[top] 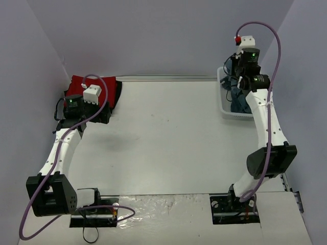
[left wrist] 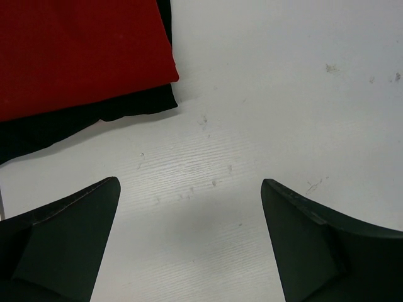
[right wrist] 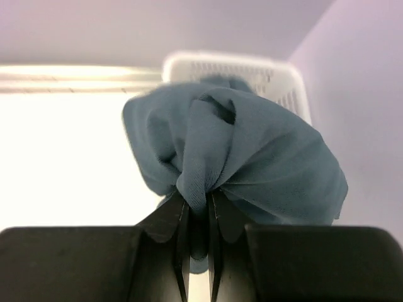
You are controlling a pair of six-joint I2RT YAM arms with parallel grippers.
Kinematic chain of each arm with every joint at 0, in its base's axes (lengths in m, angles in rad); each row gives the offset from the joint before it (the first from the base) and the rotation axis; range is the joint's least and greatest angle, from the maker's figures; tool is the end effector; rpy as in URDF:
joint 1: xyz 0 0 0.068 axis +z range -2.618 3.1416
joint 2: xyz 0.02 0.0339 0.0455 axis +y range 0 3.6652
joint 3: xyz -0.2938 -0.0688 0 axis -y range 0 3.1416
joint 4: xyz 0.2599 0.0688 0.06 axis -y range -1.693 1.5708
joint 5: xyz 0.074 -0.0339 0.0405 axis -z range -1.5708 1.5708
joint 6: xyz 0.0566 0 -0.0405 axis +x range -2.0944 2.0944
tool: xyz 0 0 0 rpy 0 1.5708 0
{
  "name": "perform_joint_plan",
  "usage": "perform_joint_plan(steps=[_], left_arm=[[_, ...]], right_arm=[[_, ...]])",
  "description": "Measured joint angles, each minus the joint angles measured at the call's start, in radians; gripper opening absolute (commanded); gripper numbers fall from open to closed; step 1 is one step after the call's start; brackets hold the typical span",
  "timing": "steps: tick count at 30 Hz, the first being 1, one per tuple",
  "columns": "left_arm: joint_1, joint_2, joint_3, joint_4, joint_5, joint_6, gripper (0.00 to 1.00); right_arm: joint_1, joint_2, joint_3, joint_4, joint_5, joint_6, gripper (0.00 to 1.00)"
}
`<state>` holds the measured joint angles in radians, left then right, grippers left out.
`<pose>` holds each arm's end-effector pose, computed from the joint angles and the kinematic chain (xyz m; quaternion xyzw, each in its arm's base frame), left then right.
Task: Fold and stack the t-shirts
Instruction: Grab crumpled tshirt from bin with the right arm, then move the tshirt to the center of the board
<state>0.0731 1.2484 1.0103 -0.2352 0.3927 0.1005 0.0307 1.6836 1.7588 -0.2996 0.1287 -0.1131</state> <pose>0.3068 0.0007 0.3316 0.1132 0.8353 -0.1215 0.5241 0.4346 0.0061 0.4558 -0.0161 0.7811 -0.0759 0.6196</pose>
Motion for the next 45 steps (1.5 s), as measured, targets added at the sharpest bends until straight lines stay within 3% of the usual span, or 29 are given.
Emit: perform_joint_plan(steps=[5, 10, 11, 12, 13, 15, 16, 20, 26, 35, 39, 45], left_arm=[[0.000, -0.002, 0.000, 0.000, 0.006, -0.001, 0.94], [0.001, -0.018, 0.000, 0.000, 0.003, -0.003, 0.94], [0.002, -0.021, 0.000, 0.000, 0.003, -0.003, 0.94], [0.004, -0.024, 0.000, 0.000, 0.003, -0.003, 0.94], [0.006, -0.026, 0.000, 0.000, 0.003, -0.004, 0.94], [0.010, -0.029, 0.000, 0.001, 0.003, -0.004, 0.94], [0.013, -0.029, 0.000, 0.001, 0.003, -0.004, 0.94], [0.014, -0.029, 0.000, 0.002, 0.003, -0.005, 0.94], [0.014, -0.029, 0.000, 0.006, 0.010, -0.005, 0.94], [0.000, -0.025, 0.001, -0.023, 0.112, 0.029, 1.00], [-0.111, 0.016, 0.032, -0.089, 0.129, 0.105, 1.00], [-0.426, 0.131, 0.080, -0.165, 0.042, 0.234, 0.92]], right_arm=[[0.069, -0.084, 0.100, -0.027, -0.039, -0.021, 0.00], [0.136, -0.187, 0.093, -0.086, -0.291, -0.042, 0.00], [0.153, -0.210, 0.079, -0.098, -0.363, -0.054, 0.08], [0.171, -0.229, 0.061, -0.114, -0.446, -0.074, 0.27], [0.195, -0.251, 0.035, -0.130, -0.498, -0.094, 0.69], [0.252, -0.275, -0.012, -0.192, -0.589, -0.173, 0.82], [0.291, -0.278, -0.039, -0.224, -0.617, -0.212, 0.98], [0.401, -0.242, -0.167, -0.324, -0.591, -0.336, 1.00], [0.283, -0.176, -0.328, -0.302, -0.432, -0.359, 1.00], [0.237, -0.177, -0.362, -0.210, -0.293, -0.348, 1.00], [0.237, -0.181, -0.417, -0.198, -0.294, -0.340, 1.00], [0.225, -0.225, -0.520, -0.172, -0.293, -0.313, 1.00]])
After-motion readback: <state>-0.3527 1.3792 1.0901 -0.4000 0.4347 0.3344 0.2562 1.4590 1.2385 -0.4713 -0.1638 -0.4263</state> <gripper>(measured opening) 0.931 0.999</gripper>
